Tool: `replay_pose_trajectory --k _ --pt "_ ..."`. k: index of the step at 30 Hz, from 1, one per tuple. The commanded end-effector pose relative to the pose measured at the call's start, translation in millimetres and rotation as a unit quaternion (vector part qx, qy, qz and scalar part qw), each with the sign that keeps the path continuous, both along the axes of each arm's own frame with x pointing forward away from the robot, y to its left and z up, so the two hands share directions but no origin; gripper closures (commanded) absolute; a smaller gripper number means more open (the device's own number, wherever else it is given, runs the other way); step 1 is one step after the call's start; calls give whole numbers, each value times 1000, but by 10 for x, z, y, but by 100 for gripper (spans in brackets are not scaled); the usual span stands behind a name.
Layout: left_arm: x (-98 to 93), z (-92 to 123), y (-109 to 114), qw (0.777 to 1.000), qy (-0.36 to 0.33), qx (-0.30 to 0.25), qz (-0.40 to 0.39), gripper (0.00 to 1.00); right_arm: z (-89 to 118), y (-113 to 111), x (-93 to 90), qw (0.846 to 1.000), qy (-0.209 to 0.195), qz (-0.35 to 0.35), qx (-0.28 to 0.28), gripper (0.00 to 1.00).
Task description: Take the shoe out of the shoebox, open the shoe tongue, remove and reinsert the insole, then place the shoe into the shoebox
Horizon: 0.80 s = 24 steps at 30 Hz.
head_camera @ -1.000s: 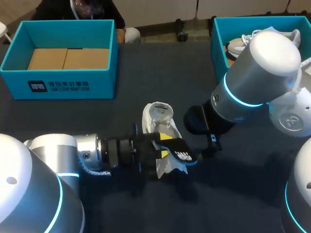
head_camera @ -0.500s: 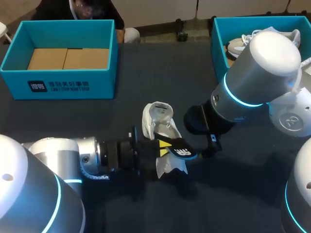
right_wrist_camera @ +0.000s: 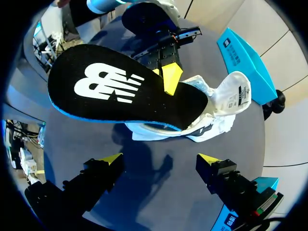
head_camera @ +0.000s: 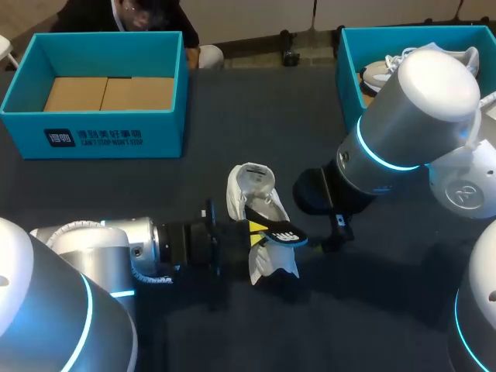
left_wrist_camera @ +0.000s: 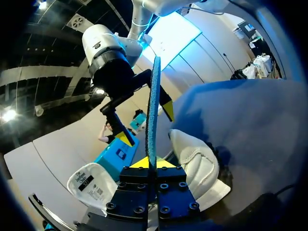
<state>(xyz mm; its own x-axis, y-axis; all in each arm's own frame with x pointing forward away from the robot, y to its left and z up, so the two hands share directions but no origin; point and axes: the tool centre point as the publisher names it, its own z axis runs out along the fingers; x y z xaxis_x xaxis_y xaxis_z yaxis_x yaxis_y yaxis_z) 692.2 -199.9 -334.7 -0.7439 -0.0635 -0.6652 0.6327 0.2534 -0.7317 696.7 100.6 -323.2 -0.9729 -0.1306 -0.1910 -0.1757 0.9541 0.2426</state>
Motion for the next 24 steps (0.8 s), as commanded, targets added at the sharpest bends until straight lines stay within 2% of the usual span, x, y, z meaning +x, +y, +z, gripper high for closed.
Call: replay_pose_trajectory --k 1,4,11,13,14,15,24 --pt "-1 25 -7 1000 -1 2 4 65 -4 -10 -12 1000 -1 1 1 0" --pt "-24 100 -30 1000 -8 -3 -1 65 -4 -10 -12 1000 -1 1 1 0" --pt "-87 206 -82 1000 -14 -10 -16 73 -4 -10 -12 1000 -1 1 1 0" --pt "-91 196 -88 1000 -14 -9 -17 78 -4 -10 -12 1000 -1 1 1 0" --pt "-93 178 -92 1000 -12 -8 -18 93 -4 -10 -12 1000 -1 1 1 0" --pt "-91 162 -94 1000 -11 -8 -19 100 -4 -10 -12 1000 -1 1 1 0" --pt "-12 -2 -73 1000 -14 9 -20 100 -4 -10 -12 1000 -1 1 1 0"
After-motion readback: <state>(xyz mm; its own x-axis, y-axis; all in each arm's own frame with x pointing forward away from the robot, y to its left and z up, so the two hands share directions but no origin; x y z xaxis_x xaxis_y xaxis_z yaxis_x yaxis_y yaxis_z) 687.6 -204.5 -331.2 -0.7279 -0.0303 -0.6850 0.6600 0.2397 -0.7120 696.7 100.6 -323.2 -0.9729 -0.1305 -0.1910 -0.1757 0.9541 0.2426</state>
